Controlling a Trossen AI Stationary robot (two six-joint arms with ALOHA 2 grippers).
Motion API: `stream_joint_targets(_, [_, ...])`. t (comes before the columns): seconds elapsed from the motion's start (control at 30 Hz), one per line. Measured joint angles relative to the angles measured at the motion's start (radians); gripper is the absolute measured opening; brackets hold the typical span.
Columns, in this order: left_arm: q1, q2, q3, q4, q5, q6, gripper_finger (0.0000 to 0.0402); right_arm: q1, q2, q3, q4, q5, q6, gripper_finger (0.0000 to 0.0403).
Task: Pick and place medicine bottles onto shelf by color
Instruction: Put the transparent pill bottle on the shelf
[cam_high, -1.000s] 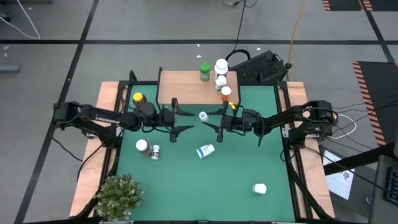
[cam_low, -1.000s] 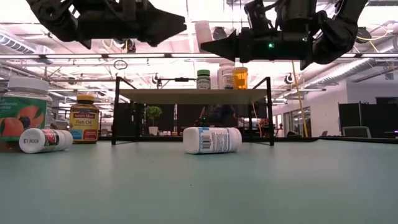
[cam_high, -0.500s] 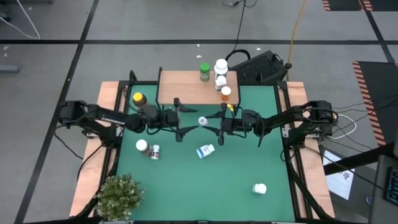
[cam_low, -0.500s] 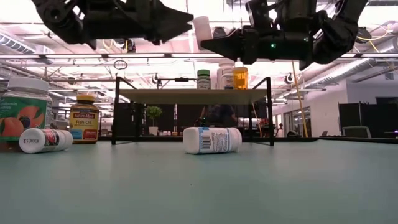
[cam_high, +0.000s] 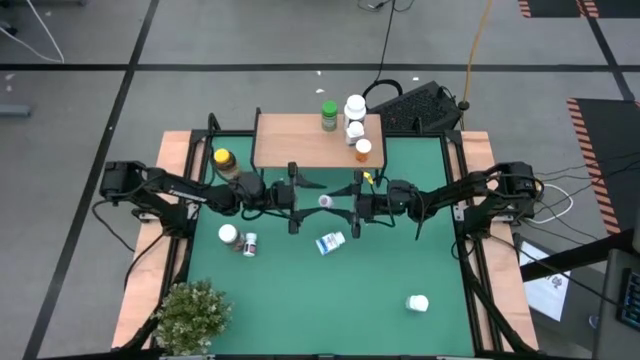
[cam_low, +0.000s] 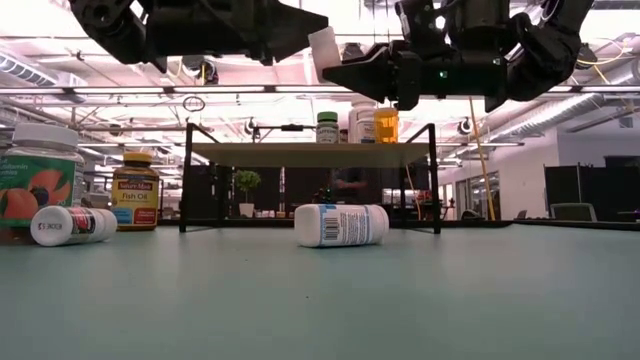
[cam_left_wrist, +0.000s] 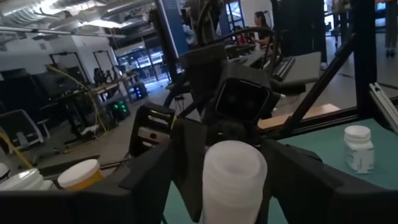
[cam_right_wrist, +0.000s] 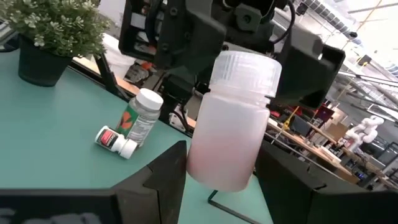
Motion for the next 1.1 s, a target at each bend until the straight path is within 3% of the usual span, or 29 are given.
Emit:
stream_joint_targets(0.83, [-0.017,0.005,0.0,-0.028,0.026,0.042,0.0177,0.0,0.0,0.0,0.063,-0.051,0.003,0.0173])
stream_joint_targets(1.1, [-0.028,0.021,0.001,0.019,0.017,0.05,0.0205,0.0,0.001,0.0,0.067,-0.052,0.01,0.0173])
